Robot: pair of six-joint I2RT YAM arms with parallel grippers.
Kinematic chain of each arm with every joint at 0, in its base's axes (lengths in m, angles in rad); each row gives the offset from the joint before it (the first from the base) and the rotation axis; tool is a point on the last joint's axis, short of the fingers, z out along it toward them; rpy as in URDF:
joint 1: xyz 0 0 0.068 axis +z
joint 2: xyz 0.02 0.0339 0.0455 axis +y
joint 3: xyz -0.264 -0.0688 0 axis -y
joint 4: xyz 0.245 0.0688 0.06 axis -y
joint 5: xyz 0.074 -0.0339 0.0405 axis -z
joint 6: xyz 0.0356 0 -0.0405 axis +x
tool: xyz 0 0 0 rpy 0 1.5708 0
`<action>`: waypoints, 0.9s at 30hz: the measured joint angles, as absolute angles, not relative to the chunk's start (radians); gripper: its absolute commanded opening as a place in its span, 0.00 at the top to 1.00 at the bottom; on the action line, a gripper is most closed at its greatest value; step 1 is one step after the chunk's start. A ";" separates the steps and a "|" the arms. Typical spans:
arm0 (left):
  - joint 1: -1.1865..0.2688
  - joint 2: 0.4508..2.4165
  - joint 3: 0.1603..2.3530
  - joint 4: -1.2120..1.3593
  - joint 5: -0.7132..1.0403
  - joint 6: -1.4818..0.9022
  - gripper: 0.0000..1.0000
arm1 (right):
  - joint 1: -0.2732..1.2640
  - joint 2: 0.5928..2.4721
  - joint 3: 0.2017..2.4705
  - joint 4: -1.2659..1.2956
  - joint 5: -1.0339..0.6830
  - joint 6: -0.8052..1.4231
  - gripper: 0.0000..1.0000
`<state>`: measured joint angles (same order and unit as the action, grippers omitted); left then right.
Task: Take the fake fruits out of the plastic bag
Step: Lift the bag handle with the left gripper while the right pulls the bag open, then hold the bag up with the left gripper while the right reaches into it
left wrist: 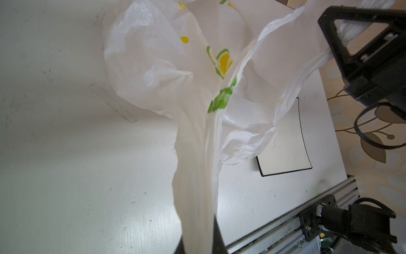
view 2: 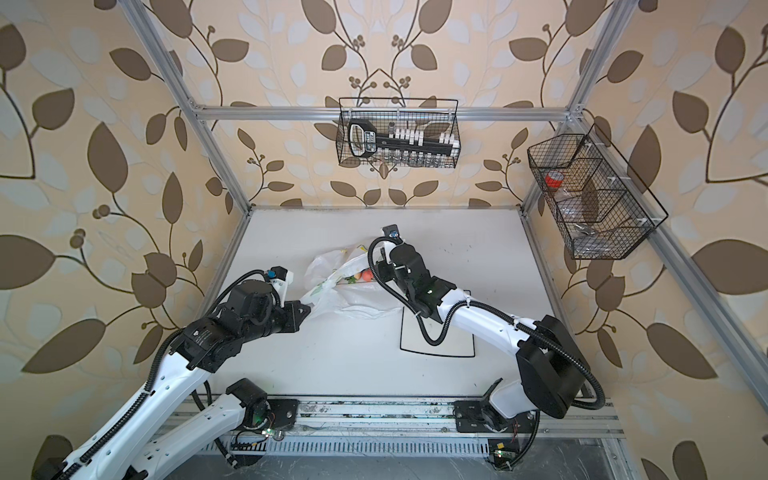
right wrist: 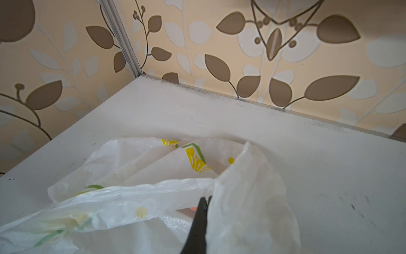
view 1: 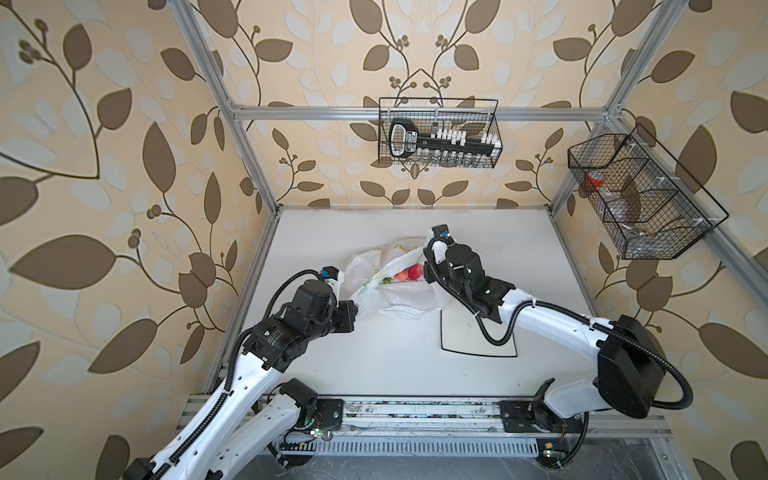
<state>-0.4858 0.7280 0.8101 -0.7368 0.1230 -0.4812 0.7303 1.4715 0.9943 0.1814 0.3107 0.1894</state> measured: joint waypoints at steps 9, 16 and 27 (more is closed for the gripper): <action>-0.486 0.894 0.810 -0.667 0.217 -0.482 1.00 | 0.728 1.370 0.889 0.116 0.322 0.211 0.54; -0.486 0.906 0.810 -0.604 0.258 -0.491 1.00 | 0.726 1.126 0.749 -0.010 0.216 0.231 0.23; -0.486 0.923 0.810 -0.591 0.262 -0.504 1.00 | 0.726 0.761 0.735 -0.193 0.169 0.084 0.32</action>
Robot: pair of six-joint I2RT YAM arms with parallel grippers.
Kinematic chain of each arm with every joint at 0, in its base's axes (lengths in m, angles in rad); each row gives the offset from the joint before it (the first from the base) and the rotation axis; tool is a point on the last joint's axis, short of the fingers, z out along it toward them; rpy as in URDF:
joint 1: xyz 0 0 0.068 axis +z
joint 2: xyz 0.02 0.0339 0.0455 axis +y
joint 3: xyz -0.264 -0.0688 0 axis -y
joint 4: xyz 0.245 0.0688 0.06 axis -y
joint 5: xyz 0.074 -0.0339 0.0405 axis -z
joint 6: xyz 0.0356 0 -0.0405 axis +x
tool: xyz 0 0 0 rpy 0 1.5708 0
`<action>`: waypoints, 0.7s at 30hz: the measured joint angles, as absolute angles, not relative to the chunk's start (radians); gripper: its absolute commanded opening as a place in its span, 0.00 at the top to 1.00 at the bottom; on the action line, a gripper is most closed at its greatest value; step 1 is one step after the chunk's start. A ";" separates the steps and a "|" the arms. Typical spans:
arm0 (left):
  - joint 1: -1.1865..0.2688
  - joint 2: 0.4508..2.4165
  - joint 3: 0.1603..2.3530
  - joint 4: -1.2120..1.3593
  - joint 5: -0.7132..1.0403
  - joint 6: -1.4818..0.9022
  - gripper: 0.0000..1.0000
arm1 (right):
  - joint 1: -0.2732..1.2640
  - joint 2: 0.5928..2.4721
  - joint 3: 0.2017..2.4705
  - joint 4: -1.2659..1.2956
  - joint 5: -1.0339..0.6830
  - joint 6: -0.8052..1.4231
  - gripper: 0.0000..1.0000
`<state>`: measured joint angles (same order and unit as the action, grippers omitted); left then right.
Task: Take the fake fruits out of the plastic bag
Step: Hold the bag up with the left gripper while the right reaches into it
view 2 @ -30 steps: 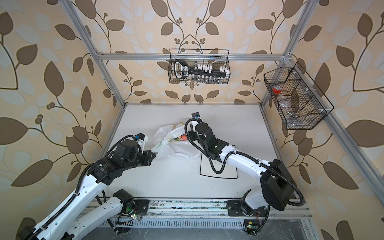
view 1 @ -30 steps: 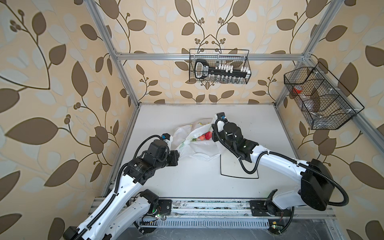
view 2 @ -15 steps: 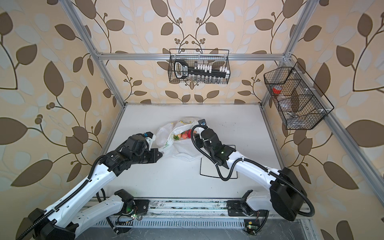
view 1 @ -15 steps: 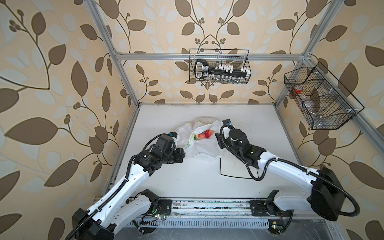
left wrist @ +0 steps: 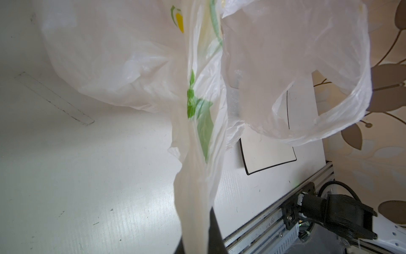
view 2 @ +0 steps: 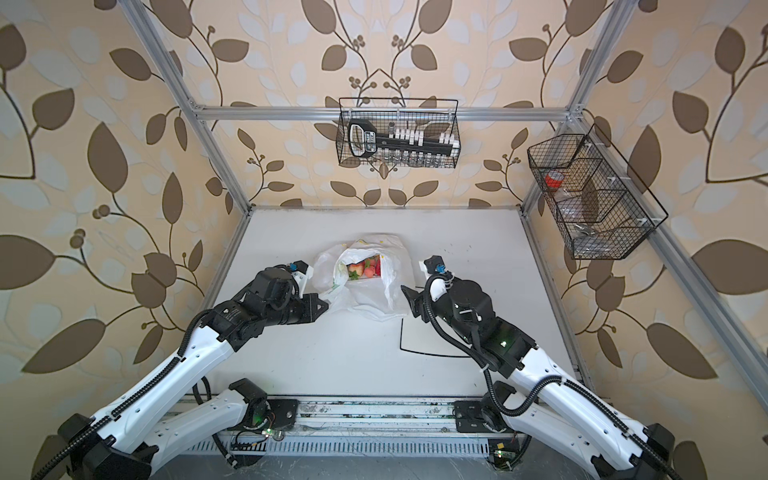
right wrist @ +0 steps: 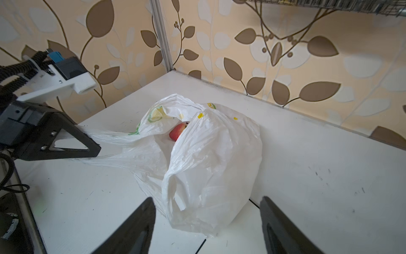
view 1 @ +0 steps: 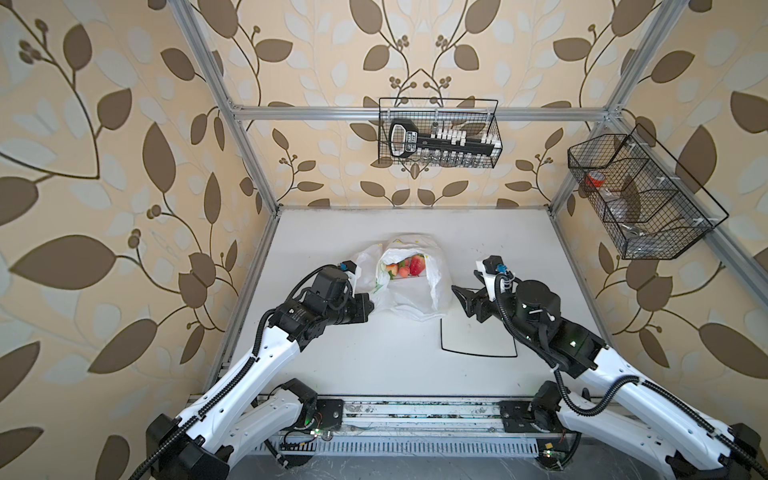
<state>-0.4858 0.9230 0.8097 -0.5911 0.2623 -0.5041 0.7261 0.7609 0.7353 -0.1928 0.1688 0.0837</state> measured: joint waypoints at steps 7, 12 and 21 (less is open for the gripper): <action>-0.486 0.923 0.806 -0.579 0.262 -0.517 1.00 | 0.760 0.665 0.700 -0.067 0.049 -0.024 0.47; -0.486 0.921 0.804 -0.577 0.262 -0.528 1.00 | 1.006 0.828 0.681 0.110 0.047 -0.159 0.51; -0.486 0.880 0.796 -0.575 0.261 -0.531 1.00 | 1.137 1.306 0.698 0.301 0.251 -0.369 0.60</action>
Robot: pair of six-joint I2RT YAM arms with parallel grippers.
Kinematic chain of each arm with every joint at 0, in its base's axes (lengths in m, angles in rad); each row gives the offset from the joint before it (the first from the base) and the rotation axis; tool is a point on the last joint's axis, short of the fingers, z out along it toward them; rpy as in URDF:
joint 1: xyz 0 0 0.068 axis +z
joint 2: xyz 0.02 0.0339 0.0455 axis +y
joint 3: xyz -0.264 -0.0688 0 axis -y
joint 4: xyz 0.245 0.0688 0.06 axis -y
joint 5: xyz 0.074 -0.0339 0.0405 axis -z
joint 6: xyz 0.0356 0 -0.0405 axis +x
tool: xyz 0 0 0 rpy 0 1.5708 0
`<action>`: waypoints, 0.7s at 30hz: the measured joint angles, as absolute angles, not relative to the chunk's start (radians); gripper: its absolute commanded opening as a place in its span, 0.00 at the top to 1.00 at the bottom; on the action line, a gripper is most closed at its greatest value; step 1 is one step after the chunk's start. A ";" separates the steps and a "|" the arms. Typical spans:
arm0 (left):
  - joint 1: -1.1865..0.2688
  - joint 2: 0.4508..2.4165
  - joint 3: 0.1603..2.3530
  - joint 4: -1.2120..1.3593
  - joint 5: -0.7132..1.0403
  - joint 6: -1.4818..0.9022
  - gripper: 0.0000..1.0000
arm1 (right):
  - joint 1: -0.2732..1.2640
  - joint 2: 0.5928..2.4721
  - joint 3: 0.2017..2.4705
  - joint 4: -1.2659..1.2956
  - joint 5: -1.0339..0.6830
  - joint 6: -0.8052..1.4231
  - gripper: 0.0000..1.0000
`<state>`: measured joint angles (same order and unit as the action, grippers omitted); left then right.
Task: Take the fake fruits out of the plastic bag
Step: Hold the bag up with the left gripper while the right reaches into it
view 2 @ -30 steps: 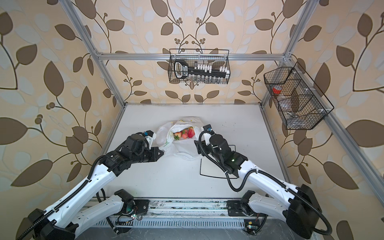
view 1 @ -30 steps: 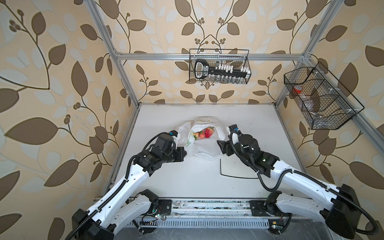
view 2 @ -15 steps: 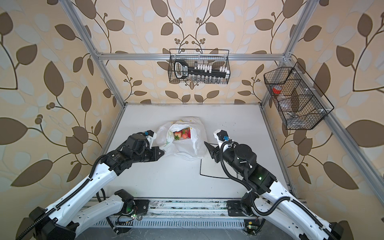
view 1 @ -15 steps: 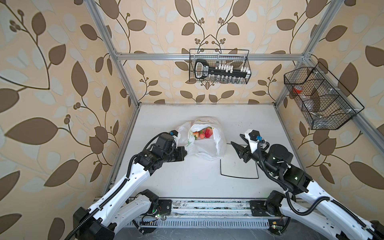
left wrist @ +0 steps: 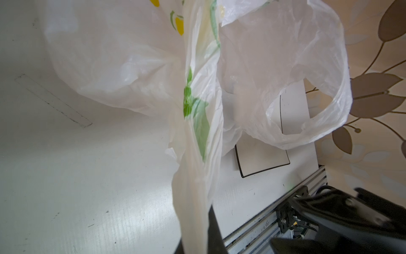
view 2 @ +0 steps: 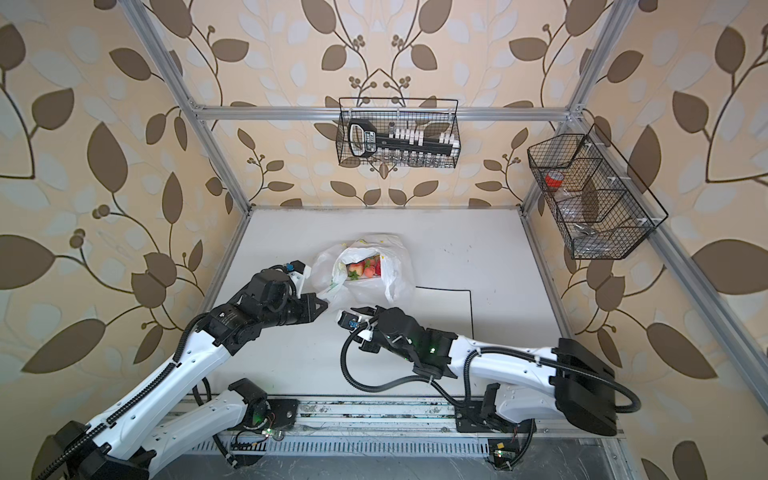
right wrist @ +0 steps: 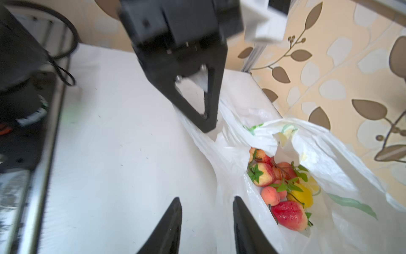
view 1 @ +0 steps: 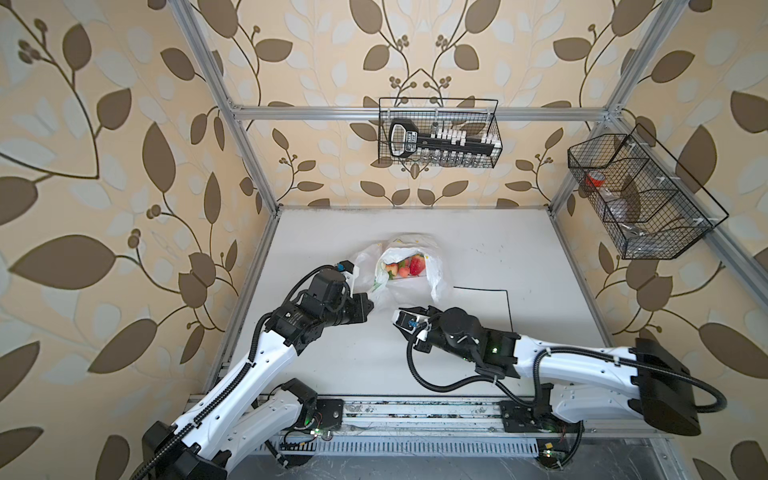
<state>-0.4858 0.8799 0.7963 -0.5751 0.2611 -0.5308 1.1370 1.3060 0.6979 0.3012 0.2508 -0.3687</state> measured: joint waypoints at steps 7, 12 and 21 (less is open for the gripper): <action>-0.486 0.842 0.792 -0.595 0.260 -0.530 1.00 | 1.062 1.478 0.747 0.385 0.396 -0.328 0.61; -0.486 0.820 0.785 -0.620 0.259 -0.530 1.00 | 0.995 1.551 0.794 0.362 0.447 -0.227 0.61; -0.486 0.788 0.760 -0.633 0.260 -0.531 1.00 | 0.981 1.697 0.905 0.287 0.546 -0.068 0.62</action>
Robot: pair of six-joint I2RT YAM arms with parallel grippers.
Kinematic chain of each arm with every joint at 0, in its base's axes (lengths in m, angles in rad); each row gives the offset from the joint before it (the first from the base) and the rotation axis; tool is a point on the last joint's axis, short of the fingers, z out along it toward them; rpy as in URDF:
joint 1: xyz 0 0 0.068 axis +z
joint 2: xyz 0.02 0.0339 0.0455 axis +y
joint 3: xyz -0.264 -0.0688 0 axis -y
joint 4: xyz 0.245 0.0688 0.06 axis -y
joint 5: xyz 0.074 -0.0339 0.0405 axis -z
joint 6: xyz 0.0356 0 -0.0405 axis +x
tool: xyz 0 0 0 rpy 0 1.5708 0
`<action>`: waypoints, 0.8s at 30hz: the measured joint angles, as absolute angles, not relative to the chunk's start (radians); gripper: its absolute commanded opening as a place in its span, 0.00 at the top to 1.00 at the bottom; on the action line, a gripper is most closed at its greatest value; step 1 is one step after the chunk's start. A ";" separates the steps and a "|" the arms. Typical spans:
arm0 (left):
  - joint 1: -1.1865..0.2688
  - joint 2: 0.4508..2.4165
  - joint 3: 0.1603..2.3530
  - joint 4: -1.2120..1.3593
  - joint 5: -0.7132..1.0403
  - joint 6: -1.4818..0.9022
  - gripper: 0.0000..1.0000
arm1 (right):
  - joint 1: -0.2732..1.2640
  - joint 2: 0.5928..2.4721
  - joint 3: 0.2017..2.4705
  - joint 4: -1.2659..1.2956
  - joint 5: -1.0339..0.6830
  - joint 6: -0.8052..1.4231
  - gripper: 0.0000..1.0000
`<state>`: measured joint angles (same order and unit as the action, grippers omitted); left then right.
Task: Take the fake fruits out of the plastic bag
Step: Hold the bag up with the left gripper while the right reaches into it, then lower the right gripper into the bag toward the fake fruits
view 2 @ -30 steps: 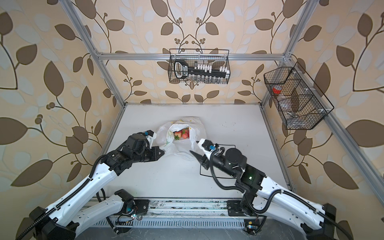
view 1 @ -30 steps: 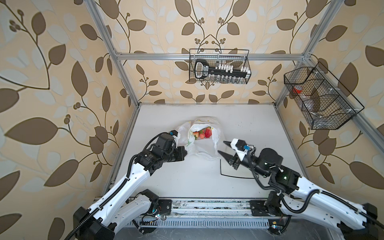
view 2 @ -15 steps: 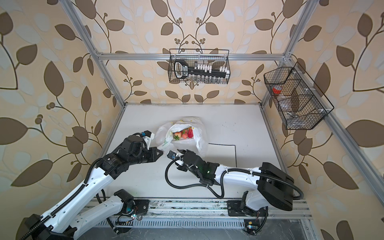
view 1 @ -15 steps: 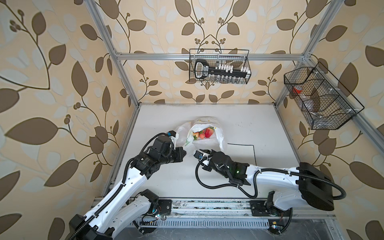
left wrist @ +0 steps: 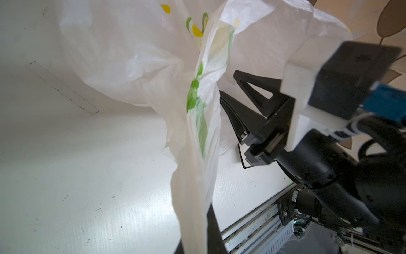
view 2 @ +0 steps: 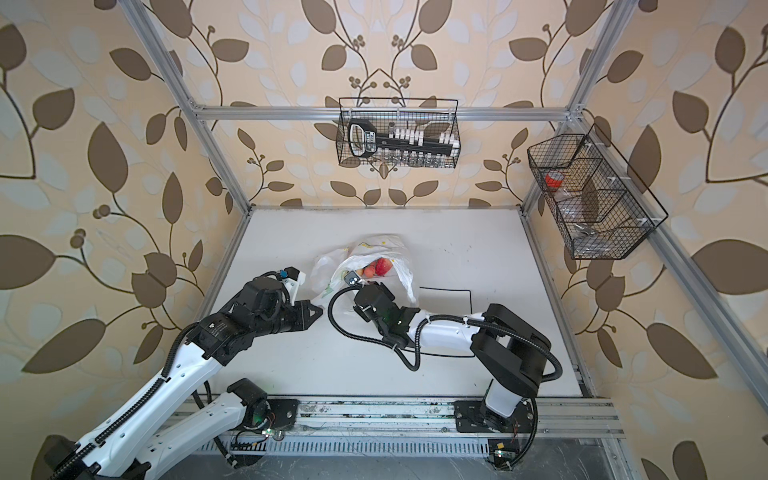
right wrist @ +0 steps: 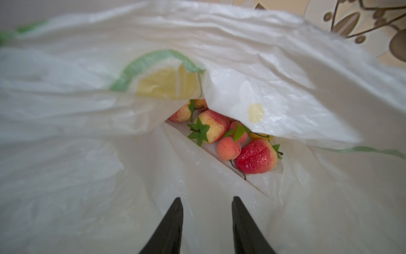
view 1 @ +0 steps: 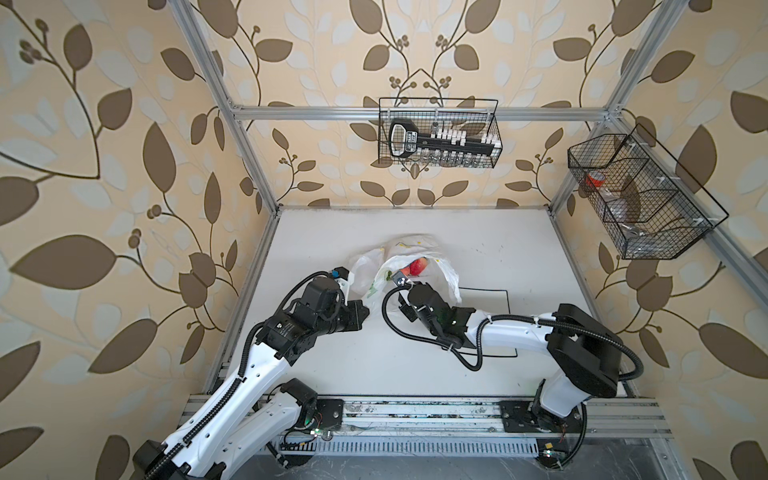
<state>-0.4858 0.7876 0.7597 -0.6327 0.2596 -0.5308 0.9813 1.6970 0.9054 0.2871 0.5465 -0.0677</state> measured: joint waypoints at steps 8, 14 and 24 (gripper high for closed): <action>-0.486 0.770 0.759 -0.648 0.259 -0.530 1.00 | 0.981 1.823 0.966 0.234 0.661 -0.190 0.60; -0.486 0.758 0.759 -0.672 0.258 -0.529 1.00 | 0.969 1.906 1.016 0.232 0.739 -0.348 0.59; -0.486 0.718 0.759 -0.727 0.258 -0.517 1.00 | 0.898 1.982 1.117 0.173 0.816 -0.427 0.55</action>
<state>-0.4858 0.7177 0.7593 -0.7273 0.2577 -0.5175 0.8978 1.9816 1.1168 0.1734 0.8162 -0.4267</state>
